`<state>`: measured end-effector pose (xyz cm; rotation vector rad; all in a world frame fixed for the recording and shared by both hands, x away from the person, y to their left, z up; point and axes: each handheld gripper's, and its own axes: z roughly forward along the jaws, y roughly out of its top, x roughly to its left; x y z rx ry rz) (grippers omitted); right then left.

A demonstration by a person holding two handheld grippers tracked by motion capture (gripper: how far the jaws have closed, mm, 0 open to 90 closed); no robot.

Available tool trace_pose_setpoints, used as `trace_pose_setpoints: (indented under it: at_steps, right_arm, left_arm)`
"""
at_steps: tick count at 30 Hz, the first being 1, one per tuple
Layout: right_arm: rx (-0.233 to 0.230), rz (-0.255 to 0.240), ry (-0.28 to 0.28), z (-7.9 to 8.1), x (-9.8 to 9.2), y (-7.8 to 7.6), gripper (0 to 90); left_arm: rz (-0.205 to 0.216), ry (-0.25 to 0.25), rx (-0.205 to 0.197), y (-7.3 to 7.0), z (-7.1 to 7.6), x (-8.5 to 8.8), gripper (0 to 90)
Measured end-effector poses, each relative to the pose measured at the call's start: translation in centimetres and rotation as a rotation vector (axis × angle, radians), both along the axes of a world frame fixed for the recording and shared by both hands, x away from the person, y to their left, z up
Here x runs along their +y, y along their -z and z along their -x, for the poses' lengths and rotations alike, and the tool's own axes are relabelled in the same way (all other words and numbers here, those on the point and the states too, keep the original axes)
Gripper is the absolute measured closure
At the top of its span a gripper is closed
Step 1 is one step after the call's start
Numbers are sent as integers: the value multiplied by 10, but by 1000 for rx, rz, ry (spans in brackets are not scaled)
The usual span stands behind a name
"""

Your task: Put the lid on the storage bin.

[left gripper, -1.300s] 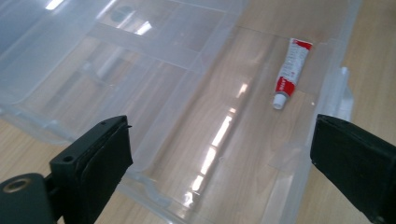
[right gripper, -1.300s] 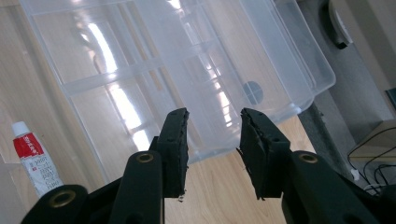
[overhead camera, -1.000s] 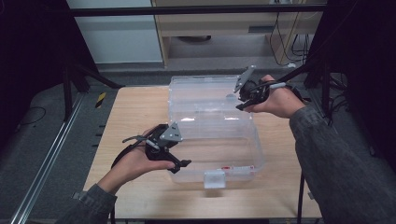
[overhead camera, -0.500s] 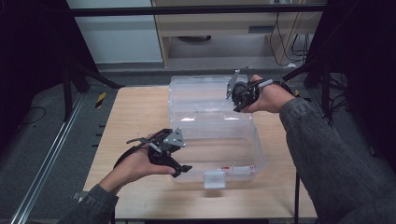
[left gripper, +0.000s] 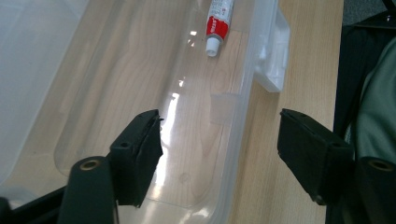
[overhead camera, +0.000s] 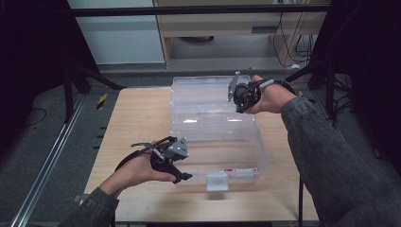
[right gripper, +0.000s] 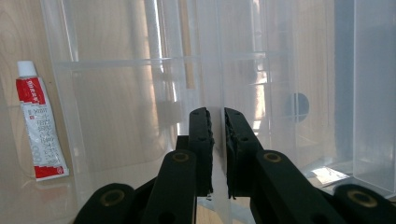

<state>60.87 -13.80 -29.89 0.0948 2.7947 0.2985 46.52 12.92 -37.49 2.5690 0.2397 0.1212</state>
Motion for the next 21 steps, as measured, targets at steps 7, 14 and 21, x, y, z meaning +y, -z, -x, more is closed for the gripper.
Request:
trace_pose_setpoints:
  at_steps: [7, 14, 21]
  right_arm:
    - [-7, -2, 5, 1, -1, 0, 824]
    - [-9, -2, 4, 1, -1, 1, 822]
    - [-7, -7, 5, 0, -2, 1, 820]
  left_arm:
    - [-60, 52, 25, 7, 4, -9, 432]
    - [-94, 83, 49, 19, 2, -20, 520]
    - [-129, 70, 55, 26, 0, -22, 635]
